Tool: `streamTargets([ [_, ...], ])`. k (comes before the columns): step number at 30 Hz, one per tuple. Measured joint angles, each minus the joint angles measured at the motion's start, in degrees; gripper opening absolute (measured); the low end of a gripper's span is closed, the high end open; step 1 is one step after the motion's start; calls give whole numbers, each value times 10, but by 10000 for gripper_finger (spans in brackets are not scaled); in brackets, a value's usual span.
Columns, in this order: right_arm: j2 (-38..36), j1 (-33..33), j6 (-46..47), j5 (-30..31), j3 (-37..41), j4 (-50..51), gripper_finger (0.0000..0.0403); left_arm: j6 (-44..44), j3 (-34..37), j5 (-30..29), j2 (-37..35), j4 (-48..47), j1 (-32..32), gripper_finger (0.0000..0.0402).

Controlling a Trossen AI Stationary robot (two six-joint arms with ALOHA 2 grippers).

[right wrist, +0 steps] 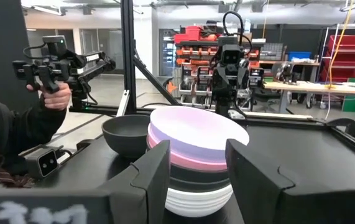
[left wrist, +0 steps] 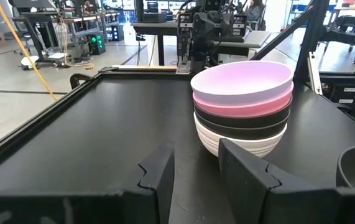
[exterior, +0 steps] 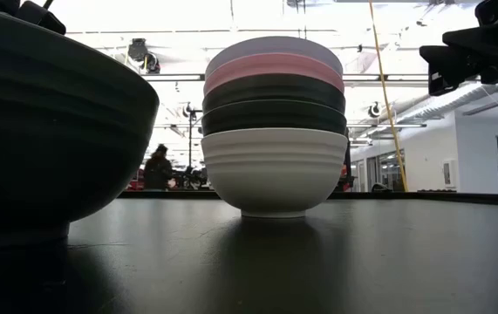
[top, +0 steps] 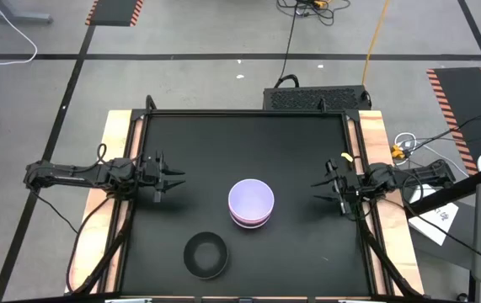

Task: Nest bowls inside each other
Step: Stack the black bowl into the purple bowl

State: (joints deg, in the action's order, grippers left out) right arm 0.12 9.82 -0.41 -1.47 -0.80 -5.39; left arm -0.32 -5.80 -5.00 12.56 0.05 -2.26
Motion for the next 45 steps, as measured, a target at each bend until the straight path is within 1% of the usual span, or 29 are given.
streamTargets([
  [9, 0, 0, 1, 0, 0, 1, 146, -14, 0, 1, 0, -14, 0, 127],
  [11, 0, 0, 1, 0, 0, 3, 146, -20, 0, 19, 3, -23, 0, 127],
  [14, 0, 0, 1, 0, 0, 7, 146, -32, 6, 62, 7, -26, -1, 127],
  [19, 1, 0, 1, 0, 0, 9, 146, -68, 30, 110, 7, -18, -3, 127],
  [24, 1, 0, 1, 0, 0, 9, 146, -111, 41, 123, 16, 7, -28, 127],
  [27, 1, 0, 1, 0, 0, 9, 146, -108, 41, 127, 26, 59, -57, 127],
  [30, 1, 0, 1, -1, 0, 9, 146, -94, 41, 135, 41, 136, -94, 127],
  [33, 1, 0, 1, 0, -1, 9, 146, -92, 33, 98, 60, 178, -126, 127],
  [37, 1, 0, 1, 0, -1, 9, 146, -94, 11, 19, 104, 181, -160, 127],
  [40, 1, 0, 1, 0, -1, 9, 146, -92, -27, 2, 152, 188, -181, 135],
  [42, 1, 0, 1, 0, -1, 9, 146, -88, -65, -14, 187, 167, -193, 149],
  [45, 1, 0, 4, -1, -1, 9, 146, -118, -134, -56, 246, 81, -201, 178],
])
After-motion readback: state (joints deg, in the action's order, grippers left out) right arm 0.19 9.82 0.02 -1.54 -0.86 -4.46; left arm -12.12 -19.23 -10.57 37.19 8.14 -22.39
